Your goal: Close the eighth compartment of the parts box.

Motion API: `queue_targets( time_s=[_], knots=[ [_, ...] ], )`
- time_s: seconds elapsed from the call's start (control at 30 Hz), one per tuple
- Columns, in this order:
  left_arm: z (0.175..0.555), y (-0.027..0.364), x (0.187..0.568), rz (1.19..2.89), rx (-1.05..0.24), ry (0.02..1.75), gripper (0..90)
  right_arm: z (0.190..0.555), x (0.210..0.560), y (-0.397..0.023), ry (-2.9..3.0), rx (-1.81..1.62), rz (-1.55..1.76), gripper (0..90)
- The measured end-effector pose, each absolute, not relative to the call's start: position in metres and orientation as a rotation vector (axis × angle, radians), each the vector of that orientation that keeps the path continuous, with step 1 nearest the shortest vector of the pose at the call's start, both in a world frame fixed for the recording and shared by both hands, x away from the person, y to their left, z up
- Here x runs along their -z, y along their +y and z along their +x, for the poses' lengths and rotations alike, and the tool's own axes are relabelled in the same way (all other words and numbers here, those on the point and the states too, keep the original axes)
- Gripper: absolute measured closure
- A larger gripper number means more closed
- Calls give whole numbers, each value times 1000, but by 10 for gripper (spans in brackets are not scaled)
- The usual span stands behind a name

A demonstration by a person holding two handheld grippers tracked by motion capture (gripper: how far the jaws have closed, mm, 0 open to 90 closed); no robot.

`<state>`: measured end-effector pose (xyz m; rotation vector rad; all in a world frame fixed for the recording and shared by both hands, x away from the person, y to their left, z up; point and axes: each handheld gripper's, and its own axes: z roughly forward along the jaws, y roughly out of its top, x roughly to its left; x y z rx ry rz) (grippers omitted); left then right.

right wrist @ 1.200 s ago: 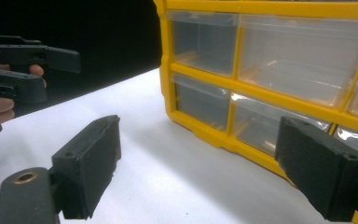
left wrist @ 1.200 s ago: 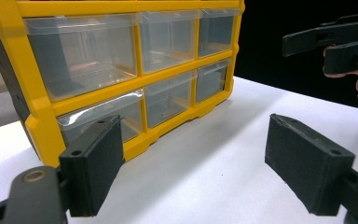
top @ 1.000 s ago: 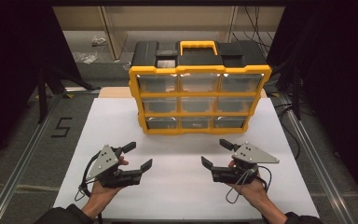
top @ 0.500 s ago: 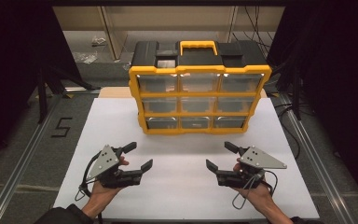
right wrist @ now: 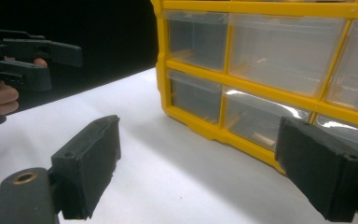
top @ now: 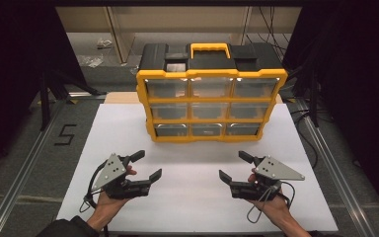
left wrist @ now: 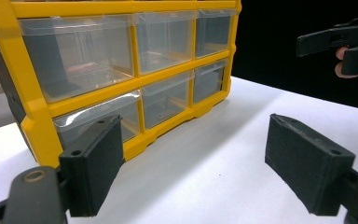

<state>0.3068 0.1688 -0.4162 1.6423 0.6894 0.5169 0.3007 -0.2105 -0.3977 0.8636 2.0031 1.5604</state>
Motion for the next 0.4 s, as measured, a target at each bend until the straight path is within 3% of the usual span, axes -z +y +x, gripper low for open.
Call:
queue_targets(
  time_s=[0.4],
  knots=[
    [307, 169, 416, 1643, -517, 691, 187, 302, 398, -210, 2005, -1561, 864, 152]
  ],
)
